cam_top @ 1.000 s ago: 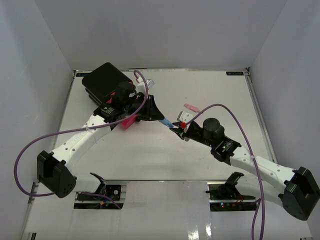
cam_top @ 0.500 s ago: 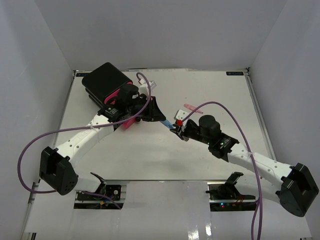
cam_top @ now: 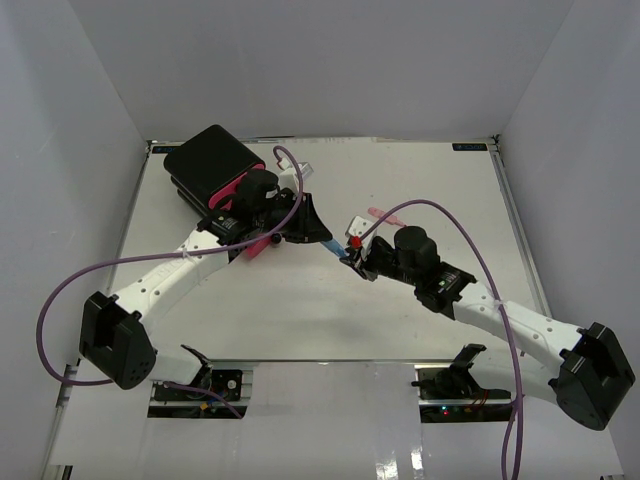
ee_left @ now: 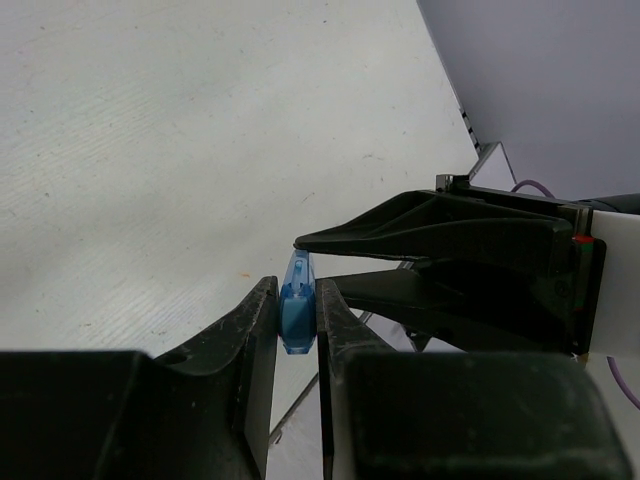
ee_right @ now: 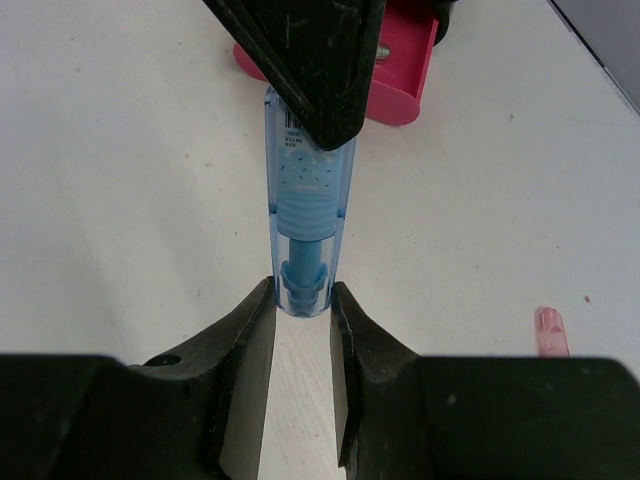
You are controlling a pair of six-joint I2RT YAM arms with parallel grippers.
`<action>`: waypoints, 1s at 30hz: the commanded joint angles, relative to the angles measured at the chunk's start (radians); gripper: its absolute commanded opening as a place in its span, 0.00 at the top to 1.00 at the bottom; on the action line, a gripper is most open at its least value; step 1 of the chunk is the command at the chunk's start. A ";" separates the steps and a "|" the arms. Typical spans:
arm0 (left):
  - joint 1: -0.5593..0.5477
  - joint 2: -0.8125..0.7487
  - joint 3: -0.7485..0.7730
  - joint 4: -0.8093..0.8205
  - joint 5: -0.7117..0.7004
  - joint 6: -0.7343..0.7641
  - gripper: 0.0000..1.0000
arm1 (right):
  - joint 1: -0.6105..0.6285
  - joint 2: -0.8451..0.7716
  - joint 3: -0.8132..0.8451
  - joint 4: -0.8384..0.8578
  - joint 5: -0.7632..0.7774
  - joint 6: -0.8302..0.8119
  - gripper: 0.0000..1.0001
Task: Sort the stationery into containers
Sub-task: Close the pen cap on the pen.
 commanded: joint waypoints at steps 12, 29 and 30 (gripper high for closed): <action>-0.066 -0.044 0.037 -0.090 -0.099 0.052 1.00 | 0.023 -0.084 0.021 0.295 -0.084 -0.012 0.82; -0.058 -0.047 0.150 -0.177 -0.244 0.125 1.00 | 0.023 -0.169 -0.164 0.219 0.040 0.027 0.30; -0.054 -0.050 0.147 -0.178 -0.267 0.130 1.00 | 0.023 -0.178 -0.179 0.206 0.049 0.031 0.25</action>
